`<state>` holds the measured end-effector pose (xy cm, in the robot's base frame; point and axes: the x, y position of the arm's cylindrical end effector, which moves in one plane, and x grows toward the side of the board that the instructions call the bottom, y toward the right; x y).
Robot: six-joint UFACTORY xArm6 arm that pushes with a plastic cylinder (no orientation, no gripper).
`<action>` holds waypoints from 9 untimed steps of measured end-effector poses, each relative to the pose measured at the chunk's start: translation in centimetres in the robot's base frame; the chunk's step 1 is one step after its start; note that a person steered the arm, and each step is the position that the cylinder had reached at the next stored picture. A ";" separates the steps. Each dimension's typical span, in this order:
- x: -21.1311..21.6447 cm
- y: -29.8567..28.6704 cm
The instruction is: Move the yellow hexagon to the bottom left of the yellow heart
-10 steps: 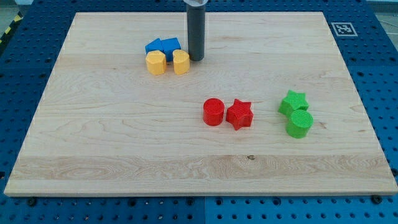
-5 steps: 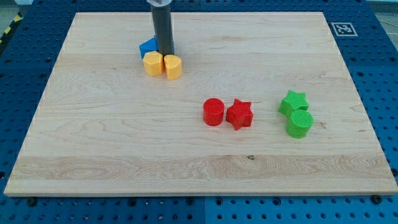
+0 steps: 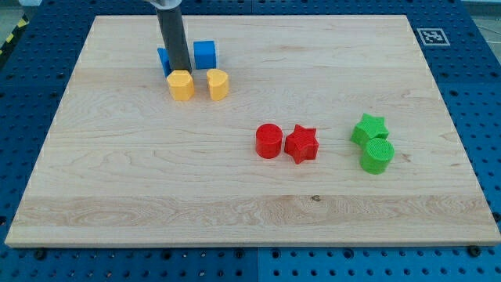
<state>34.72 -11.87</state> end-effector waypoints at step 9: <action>5.9 -3.1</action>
<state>40.58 -15.02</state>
